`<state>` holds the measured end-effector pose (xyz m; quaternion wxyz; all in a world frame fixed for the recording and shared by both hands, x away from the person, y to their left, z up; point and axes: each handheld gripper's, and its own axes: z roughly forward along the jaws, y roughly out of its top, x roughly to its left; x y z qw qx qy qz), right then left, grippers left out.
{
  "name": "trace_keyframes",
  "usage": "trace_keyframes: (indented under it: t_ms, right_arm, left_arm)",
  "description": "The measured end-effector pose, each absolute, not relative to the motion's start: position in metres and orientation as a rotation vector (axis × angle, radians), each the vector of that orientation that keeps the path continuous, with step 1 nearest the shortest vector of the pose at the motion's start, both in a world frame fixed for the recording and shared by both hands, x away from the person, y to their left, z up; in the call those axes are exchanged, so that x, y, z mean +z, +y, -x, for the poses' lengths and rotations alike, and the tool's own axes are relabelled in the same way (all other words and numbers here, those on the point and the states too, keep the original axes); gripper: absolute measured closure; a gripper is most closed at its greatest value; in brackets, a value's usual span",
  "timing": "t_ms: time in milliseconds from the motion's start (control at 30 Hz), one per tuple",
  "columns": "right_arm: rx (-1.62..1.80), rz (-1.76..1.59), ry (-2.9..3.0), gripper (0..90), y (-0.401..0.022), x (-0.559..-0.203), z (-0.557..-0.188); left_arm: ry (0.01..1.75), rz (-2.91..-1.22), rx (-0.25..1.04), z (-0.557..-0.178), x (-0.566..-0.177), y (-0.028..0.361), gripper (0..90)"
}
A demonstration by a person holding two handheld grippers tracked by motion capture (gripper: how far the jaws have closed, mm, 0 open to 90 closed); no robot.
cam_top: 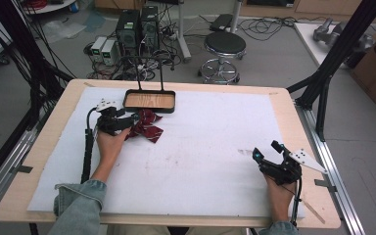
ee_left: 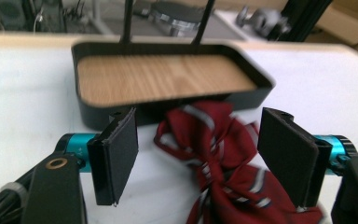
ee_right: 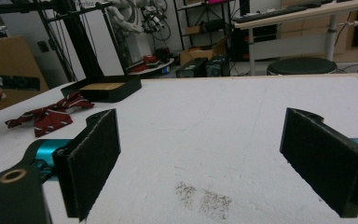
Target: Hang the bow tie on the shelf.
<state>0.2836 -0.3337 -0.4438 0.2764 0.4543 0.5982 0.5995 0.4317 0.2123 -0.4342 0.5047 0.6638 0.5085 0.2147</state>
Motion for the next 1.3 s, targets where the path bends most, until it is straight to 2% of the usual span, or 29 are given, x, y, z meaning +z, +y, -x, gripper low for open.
trace_keyframes:
  t_ms: [100, 233, 367, 667, 700, 867, 900, 1067, 1300]
  right_arm:
    - [1.609, -1.224, 1.608, 11.3, -0.333, -0.444, -0.284]
    - [1.610, -1.219, 1.607, 11.3, -0.334, -0.444, -0.284]
    - [1.610, -1.219, 1.606, 11.3, -0.333, -0.444, -0.284]
    - [1.609, -1.217, 1.608, 11.3, -0.333, -0.444, -0.284]
    - [1.609, -1.218, 1.608, 11.3, -0.333, -0.444, -0.284]
    - [1.604, -1.216, 1.610, 11.2, -0.333, -0.444, -0.284]
    - [1.607, -1.223, 1.608, 11.3, -0.333, -0.444, -0.284]
    - [1.608, -1.219, 1.609, 11.3, -0.333, -0.444, -0.284]
    - [1.607, -1.222, 1.609, 11.3, -0.333, -0.444, -0.284]
  left_arm:
    - [1.264, -1.641, 0.498, -0.436, -0.443, 0.209, 29.7]
    - [1.272, -1.654, 0.482, -0.438, -0.443, 0.206, 37.6]
    - [1.280, -1.686, 0.478, -0.440, -0.445, 0.202, 41.2]
    - [1.318, -1.757, 0.430, -0.446, -0.448, 0.197, 46.6]
    - [1.314, -1.765, 0.427, -0.446, -0.449, 0.196, 48.6]
    - [1.293, -1.797, 0.424, -0.445, -0.449, 0.195, 72.2]
    - [1.291, -1.804, 0.430, -0.445, -0.449, 0.194, 74.5]
    - [1.281, -1.800, 0.429, -0.443, -0.444, 0.196, 75.5]
    - [1.184, -1.752, 0.477, -0.436, -0.414, 0.205, 76.1]
